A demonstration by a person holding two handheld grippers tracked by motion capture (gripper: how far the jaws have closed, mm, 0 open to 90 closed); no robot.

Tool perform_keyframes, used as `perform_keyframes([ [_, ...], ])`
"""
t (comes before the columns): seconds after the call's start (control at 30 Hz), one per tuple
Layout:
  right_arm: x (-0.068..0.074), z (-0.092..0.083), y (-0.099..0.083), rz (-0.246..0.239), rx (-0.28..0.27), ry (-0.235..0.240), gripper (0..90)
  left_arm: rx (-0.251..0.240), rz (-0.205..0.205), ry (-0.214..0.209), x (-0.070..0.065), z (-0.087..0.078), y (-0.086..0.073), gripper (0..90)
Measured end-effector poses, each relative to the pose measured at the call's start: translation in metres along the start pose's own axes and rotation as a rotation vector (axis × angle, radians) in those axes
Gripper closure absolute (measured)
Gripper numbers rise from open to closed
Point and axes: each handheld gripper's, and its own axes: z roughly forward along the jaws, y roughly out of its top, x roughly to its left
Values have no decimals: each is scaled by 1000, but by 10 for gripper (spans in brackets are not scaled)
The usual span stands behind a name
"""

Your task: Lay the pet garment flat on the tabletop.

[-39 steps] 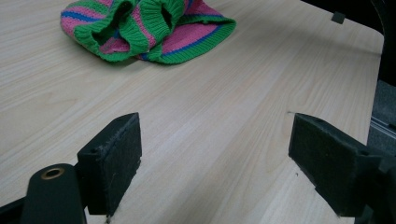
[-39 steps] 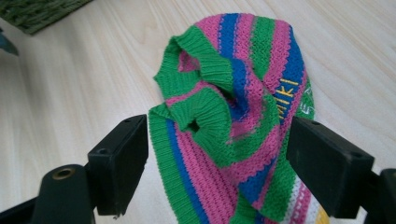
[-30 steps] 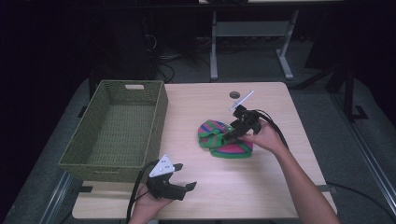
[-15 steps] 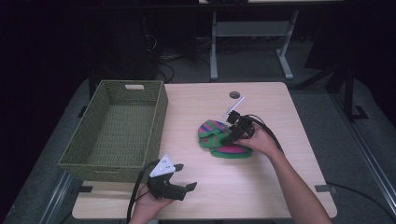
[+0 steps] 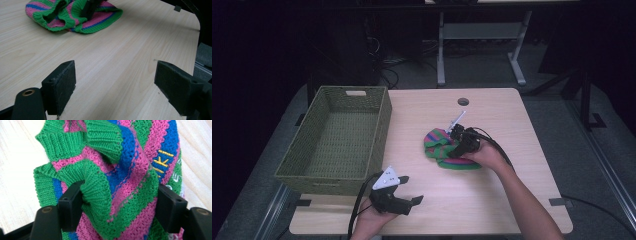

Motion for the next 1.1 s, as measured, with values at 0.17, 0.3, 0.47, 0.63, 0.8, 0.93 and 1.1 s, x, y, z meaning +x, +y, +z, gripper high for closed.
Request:
perform_keyframes([
  [0.17,2,0,-1,10,-7,-23,394,-3,-2,0,0,0,0,171],
  [0.3,2,-2,0,12,-7,-39,481,1,-7,0,0,1,0,171],
  [0.47,0,-3,1,8,4,-61,595,8,0,-2,0,1,0,171],
  [0.63,-1,-4,3,13,12,-79,677,7,-5,1,1,0,0,171],
  [0.8,-4,-7,2,34,1,-76,702,3,-7,0,1,0,0,171],
  [0.93,-8,-12,1,63,-22,-55,709,1,-7,0,1,0,0,171],
  [1.1,-13,-24,-3,92,-53,-53,717,3,-7,2,2,0,0,171],
])
